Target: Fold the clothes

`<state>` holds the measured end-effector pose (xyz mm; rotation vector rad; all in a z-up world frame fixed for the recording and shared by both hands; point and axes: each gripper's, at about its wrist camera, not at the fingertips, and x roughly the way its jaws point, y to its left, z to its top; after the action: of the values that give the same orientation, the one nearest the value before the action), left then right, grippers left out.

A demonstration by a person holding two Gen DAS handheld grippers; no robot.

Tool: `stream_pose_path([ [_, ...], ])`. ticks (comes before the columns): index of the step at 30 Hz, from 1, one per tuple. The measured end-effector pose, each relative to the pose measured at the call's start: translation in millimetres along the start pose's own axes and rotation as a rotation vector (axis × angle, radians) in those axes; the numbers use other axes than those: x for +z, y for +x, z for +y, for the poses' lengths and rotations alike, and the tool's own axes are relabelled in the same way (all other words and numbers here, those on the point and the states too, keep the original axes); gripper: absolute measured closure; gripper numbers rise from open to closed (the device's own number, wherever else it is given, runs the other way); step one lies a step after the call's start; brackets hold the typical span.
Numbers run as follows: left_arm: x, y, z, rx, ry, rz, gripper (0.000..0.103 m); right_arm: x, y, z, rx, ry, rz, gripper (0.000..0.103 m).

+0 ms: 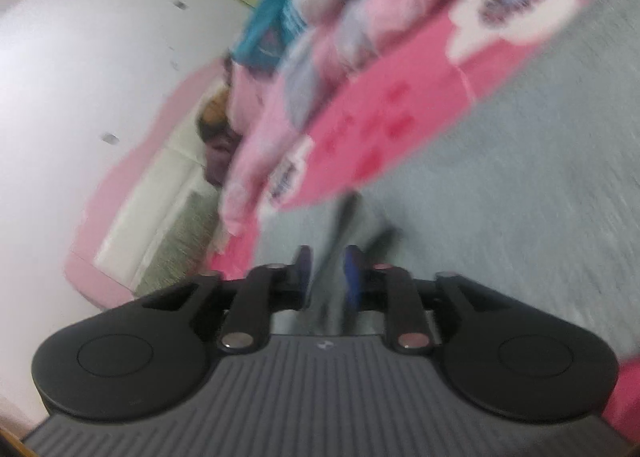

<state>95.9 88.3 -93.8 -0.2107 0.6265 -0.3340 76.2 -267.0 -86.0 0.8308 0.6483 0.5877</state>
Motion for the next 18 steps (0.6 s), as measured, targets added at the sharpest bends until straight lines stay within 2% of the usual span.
stream_pose_path([
  [1, -0.5, 0.0, -0.4, 0.001, 0.002, -0.003, 0.025, 3.6, 5.7, 4.8, 0.012, -0.011, 0.0, 0.056],
  [2, -1.1, 0.1, -1.1, 0.002, 0.007, -0.005, 0.025, 5.6, 14.6, 9.6, 0.015, -0.027, 0.01, 0.052],
  [9, -6.1, 0.2, -3.6, 0.003, 0.031, -0.027, 0.022, -9.2, 43.7, 12.3, -0.063, -0.045, 0.096, 0.053],
  [15, -8.8, -0.5, -1.5, -0.011, 0.025, -0.045, 0.02, -19.0, 36.7, 26.7, -0.098, -0.066, 0.093, 0.054],
  [18, -9.4, -1.3, -0.2, -0.016, 0.019, -0.05, 0.02, -24.2, 45.1, 16.1, -0.149, -0.025, 0.105, 0.059],
])
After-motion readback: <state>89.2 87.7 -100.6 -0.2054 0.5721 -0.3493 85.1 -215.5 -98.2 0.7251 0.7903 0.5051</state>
